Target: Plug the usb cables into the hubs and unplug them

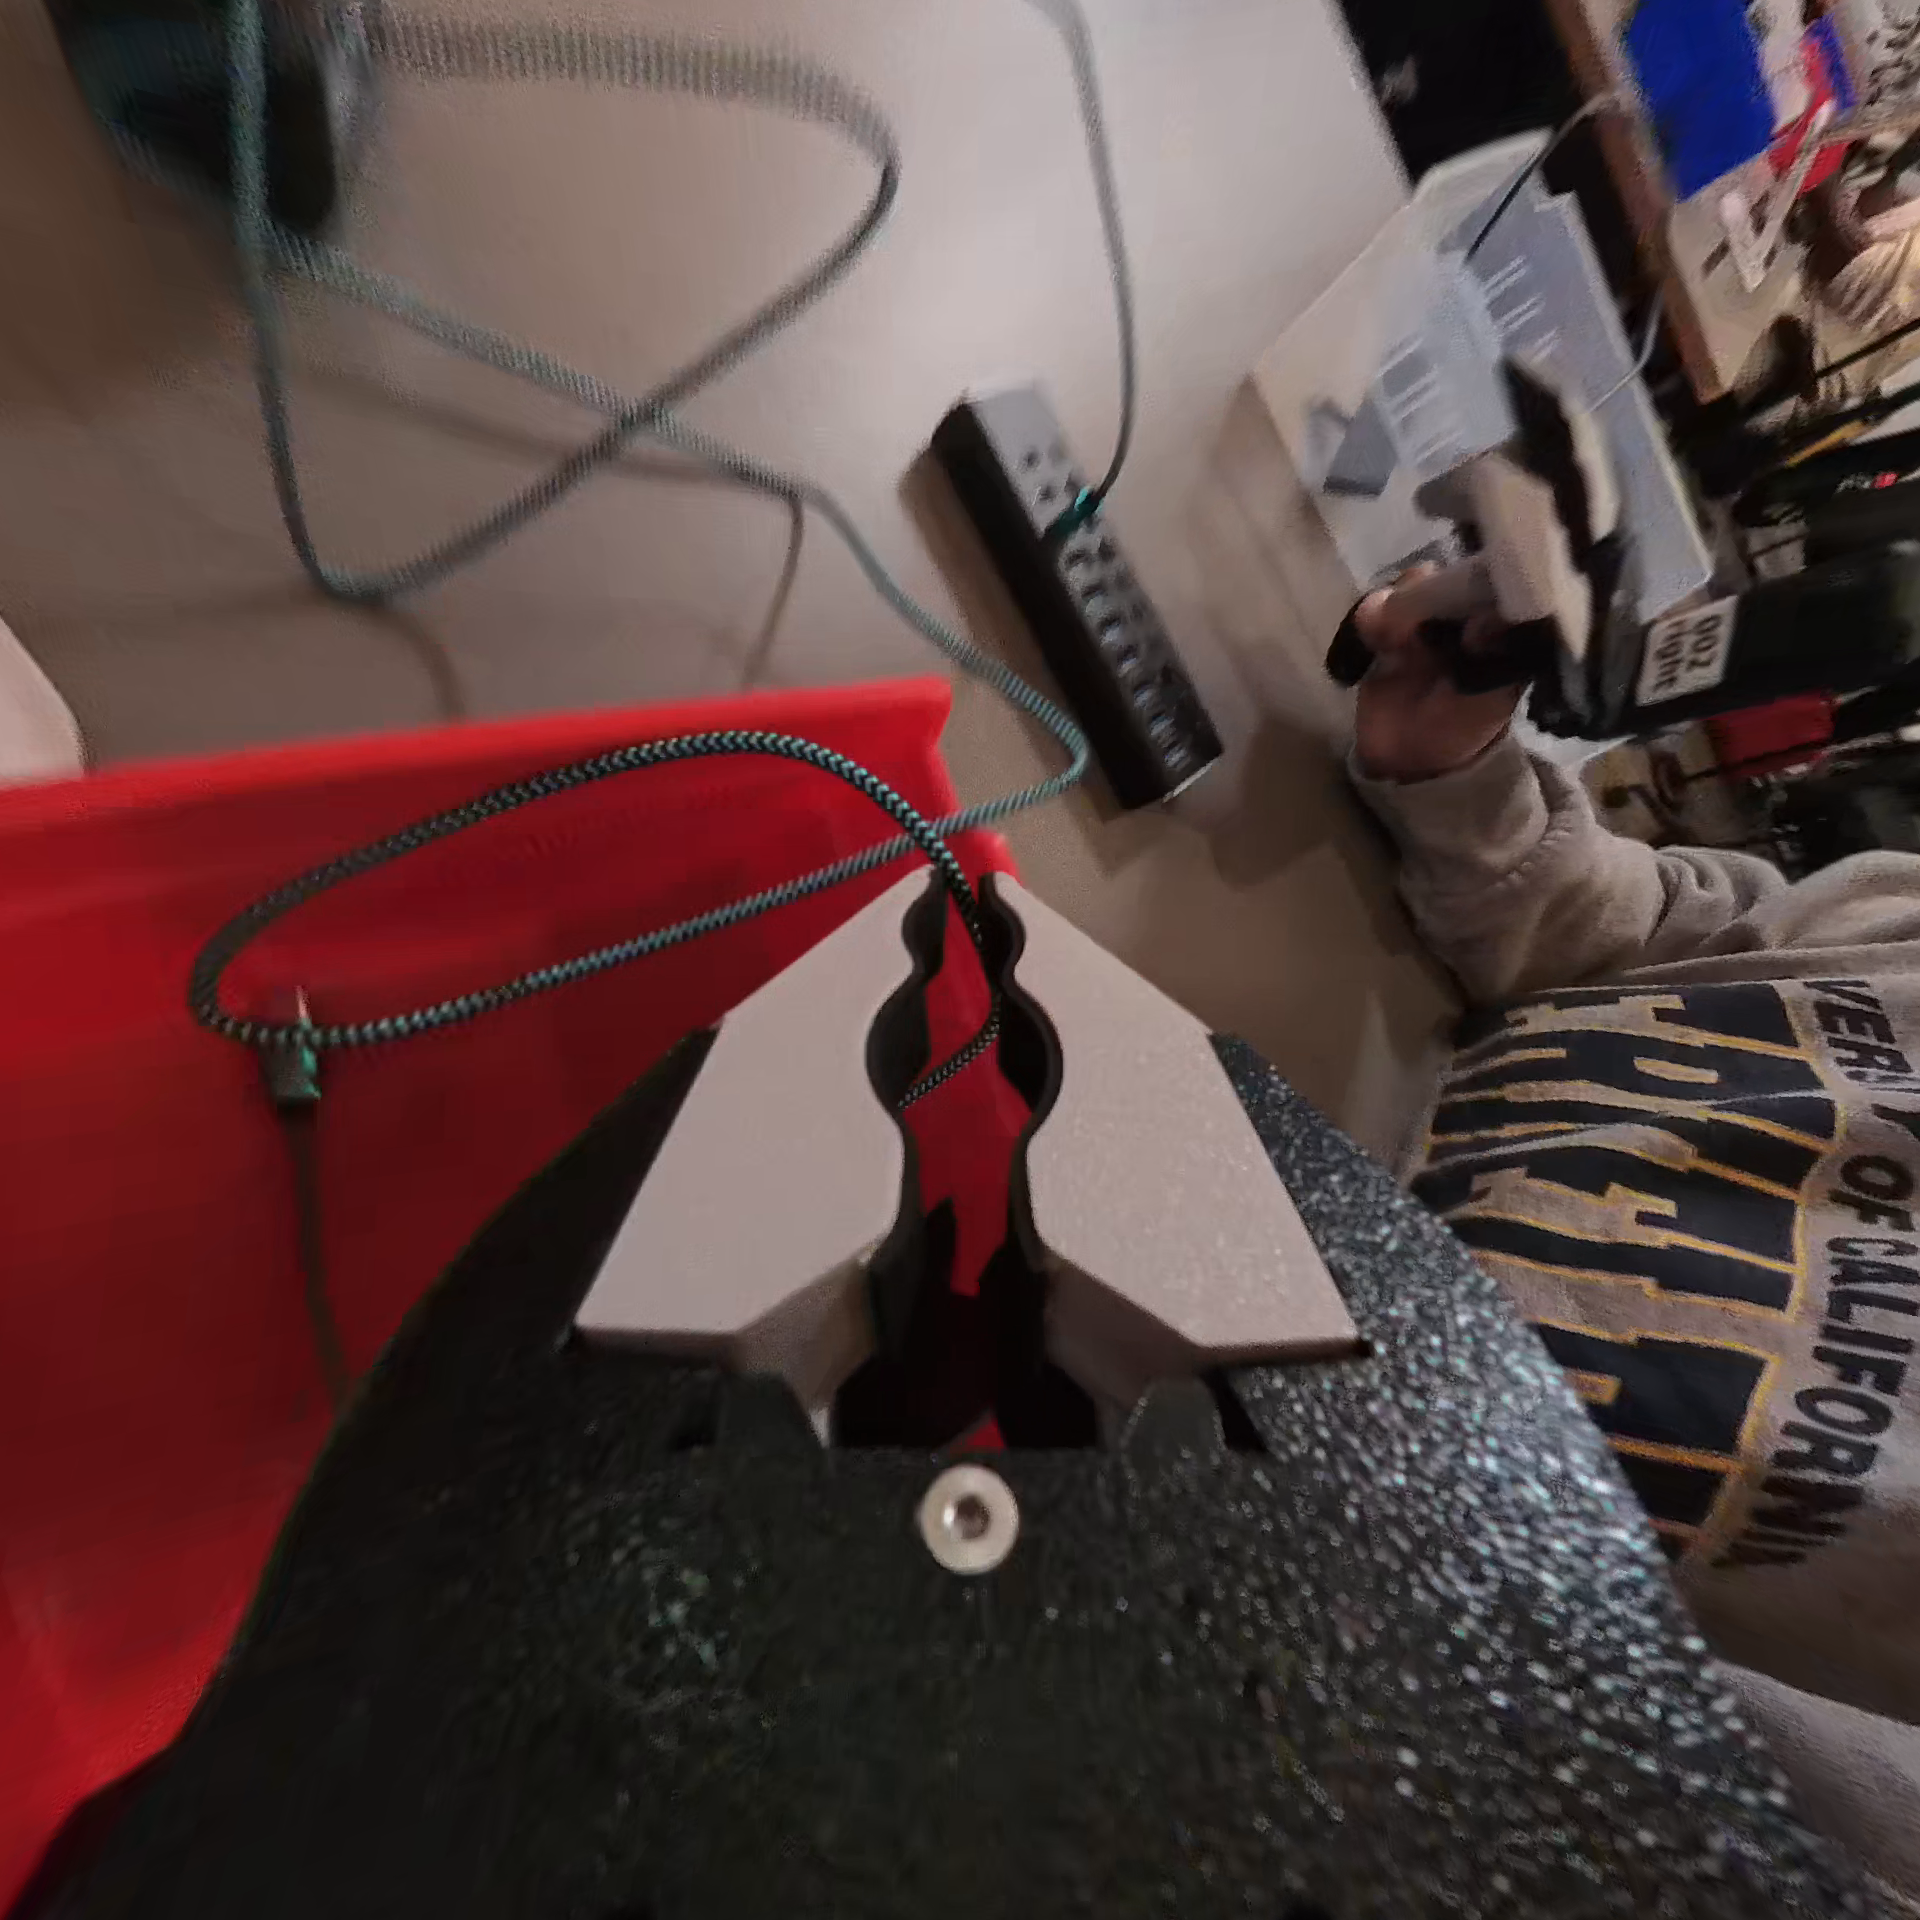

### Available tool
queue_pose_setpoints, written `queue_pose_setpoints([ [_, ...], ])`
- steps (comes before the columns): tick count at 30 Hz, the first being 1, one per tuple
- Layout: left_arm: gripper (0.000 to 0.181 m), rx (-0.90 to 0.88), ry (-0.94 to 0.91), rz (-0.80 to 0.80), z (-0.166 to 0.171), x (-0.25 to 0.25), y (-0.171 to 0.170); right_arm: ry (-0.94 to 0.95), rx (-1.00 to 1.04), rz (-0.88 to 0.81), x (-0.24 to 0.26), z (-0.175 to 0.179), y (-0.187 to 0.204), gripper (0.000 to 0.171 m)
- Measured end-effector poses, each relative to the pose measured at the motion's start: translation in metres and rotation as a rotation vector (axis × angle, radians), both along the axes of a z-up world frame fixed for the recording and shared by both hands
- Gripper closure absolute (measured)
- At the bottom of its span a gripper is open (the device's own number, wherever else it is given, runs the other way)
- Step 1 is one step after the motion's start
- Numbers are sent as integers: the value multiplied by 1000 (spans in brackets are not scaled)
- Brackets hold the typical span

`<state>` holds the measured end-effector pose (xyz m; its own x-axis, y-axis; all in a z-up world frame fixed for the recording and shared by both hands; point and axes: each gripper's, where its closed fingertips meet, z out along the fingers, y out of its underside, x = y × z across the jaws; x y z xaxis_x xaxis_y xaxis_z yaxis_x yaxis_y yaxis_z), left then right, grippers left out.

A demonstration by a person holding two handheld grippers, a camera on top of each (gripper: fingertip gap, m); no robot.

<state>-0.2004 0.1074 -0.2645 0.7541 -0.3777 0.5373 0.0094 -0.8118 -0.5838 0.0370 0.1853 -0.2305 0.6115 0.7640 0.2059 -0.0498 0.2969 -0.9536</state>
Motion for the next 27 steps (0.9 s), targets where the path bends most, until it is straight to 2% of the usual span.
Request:
queue_pose_setpoints([
  [5,180,284,-58,19,69,-3,14,-4,-2,10,-2,-1,-2,140],
  [12,181,594,42,17,154,-2,22,-7,8,5,-1,0,-3,140],
  [15,180,702,76,-26,199,17,26,-3,8,0,0,0,-1,140],
  [20,180,858,74,-165,268,80,35,0,19,-22,4,2,2,140],
  [23,179,874,114,-220,283,111,53,8,21,-35,8,4,4,140],
  [25,179,804,155,-218,271,120,73,13,20,-39,9,4,5,140],
  [27,179,679,181,-209,245,123,92,16,21,-41,10,5,5,140],
])
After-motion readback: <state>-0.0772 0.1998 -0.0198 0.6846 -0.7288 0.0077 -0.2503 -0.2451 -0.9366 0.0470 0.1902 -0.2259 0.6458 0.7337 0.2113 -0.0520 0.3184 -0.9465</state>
